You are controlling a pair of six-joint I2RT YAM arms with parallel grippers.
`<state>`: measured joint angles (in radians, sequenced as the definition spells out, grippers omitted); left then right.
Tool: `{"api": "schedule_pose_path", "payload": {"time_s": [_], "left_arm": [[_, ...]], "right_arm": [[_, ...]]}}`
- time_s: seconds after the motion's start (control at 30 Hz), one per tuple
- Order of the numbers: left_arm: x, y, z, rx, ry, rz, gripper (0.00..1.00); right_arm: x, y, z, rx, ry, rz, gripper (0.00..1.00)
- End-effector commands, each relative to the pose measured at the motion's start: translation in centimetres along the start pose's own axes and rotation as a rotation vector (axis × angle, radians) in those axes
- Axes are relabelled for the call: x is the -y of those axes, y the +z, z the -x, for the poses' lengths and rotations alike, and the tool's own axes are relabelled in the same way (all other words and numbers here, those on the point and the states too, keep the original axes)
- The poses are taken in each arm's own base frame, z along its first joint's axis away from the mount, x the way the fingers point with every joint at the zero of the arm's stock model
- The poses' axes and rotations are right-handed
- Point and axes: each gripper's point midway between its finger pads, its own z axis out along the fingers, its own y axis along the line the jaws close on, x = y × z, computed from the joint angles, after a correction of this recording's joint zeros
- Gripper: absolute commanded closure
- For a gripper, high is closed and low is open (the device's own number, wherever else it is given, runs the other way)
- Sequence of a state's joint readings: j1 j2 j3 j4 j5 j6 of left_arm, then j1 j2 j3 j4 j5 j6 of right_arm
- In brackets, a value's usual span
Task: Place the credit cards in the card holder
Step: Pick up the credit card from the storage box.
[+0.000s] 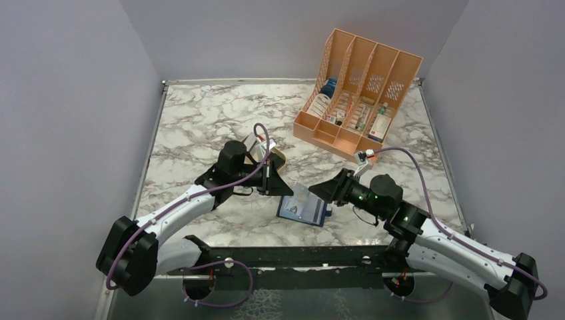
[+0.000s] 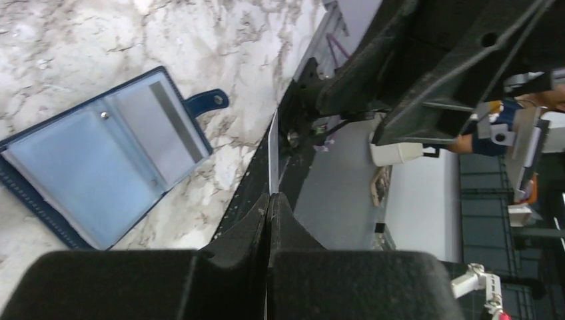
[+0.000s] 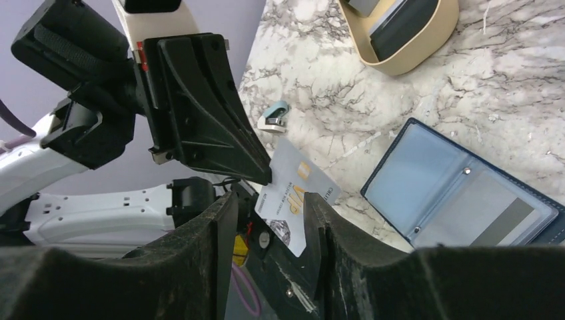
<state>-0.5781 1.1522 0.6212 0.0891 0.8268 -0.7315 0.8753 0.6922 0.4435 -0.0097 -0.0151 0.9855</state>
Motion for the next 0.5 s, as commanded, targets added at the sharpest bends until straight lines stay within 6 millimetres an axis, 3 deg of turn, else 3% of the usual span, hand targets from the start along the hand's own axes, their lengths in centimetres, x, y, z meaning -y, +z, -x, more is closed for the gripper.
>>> {"api": "schedule_pose_path", "payload": {"time_s": [0.0,0.17,0.27,0.47], "left_arm": [[4.7,-1.0,0.7,0.014,0.047,-0.188,1.00],[5.0,-1.3,0.5,0.016,0.038,-0.195,1.00],[5.2,-1.4,0.4,0.011,0.030,-0.201,1.00],[5.3,-1.6,0.3,0.024,0.025,-0.196,1.00]], "right_arm": [[-1.3,-0.4,-0.2,-0.004,0.031,0.073,0.57],[-0.6,-0.3,-1.0,-0.043,0.044,0.042,0.55],[-1.3,-0.3,-1.3,-0.059,0.038,0.091,0.56],[-1.5,-0.7,-1.6,-0.061,0.035,0.123,0.92]]}}
